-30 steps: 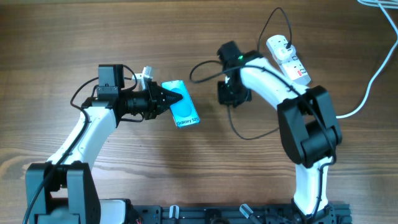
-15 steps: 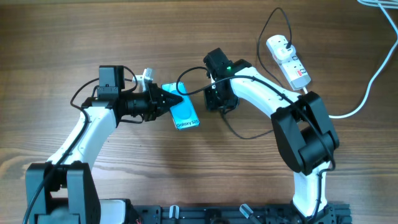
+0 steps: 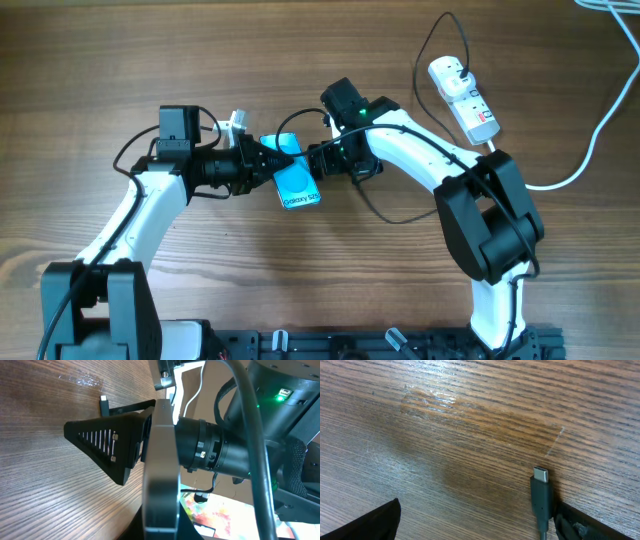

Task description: Plug charger to phone and switch on socket

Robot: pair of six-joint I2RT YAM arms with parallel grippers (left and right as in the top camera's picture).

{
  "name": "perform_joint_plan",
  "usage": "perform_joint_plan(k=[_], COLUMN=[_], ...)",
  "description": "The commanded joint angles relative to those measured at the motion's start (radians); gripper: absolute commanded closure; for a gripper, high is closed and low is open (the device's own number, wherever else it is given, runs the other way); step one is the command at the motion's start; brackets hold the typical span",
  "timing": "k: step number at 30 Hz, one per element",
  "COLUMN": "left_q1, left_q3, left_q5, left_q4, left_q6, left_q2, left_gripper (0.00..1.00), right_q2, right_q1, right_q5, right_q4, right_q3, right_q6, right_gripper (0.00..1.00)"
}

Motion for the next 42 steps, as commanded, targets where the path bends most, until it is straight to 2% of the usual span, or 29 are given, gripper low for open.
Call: perform_joint_plan(k=[1, 5, 13, 14, 16, 18, 22, 24, 28, 32, 37, 42], left_q1=[0.005, 0.005, 0.028, 0.032, 0.044, 0.049, 0.050, 0.050, 0.050, 0.050, 0.050, 0.050], left_q3=[0.011, 0.011, 0.011, 0.011, 0.011, 0.011, 0.011, 0.011, 0.011, 0.011, 0.011, 0.011], left_q5=[0.039, 0.039, 0.055, 0.058, 0.058, 0.060, 0.065, 0.065, 0.065, 0.065, 0.065, 0.065], left_q4=[0.000, 0.000, 0.000, 0.000, 0.000, 0.000, 0.000, 0.000, 0.000, 0.000, 0.000, 0.000], left_q6=[-0.003, -0.003, -0.002, -0.002, -0.003, -0.003, -0.002, -0.002, -0.002, -0.003, -0.003, -0.003], left_q2=[-0.004, -0.004, -0.004, -0.004, -0.004, -0.004, -0.004, -0.004, -0.004, -0.004, -0.004, -0.004], left_gripper=[0.96, 0.96, 0.96, 0.96, 0.96, 0.96, 0.96, 0.96, 0.96, 0.96, 0.96, 0.96], right_q2=[0.140, 0.140, 0.140, 0.140, 0.140, 0.140, 0.140, 0.140, 0.140, 0.140, 0.140, 0.140], right_q1=[-0.014, -0.014, -0.014, -0.014, -0.014, -0.014, -0.014, -0.014, -0.014, -0.014, -0.014, -0.014], right_q5=[0.084, 0.103, 0.103, 0.103, 0.107, 0.106, 0.106, 0.106, 0.106, 0.106, 0.107, 0.107], right_q4=[-0.022, -0.031, -0.099, -0.099, -0.080, -0.049, 0.023, 0.060, 0.085, 0.084, 0.055, 0.046], right_q3=[-0.095, -0.096, -0.097, -0.097, -0.107, -0.124, -0.161, -0.167, -0.167, -0.167, -0.167, -0.167], right_q6=[0.002, 0.002, 0.002, 0.002, 0.002, 0.002, 0.003, 0.003, 0.003, 0.002, 0.002, 0.002], right_gripper=[0.03, 0.31, 0.31, 0.35, 0.48, 0.52, 0.51, 0.45, 0.46, 0.60, 0.62, 0.76])
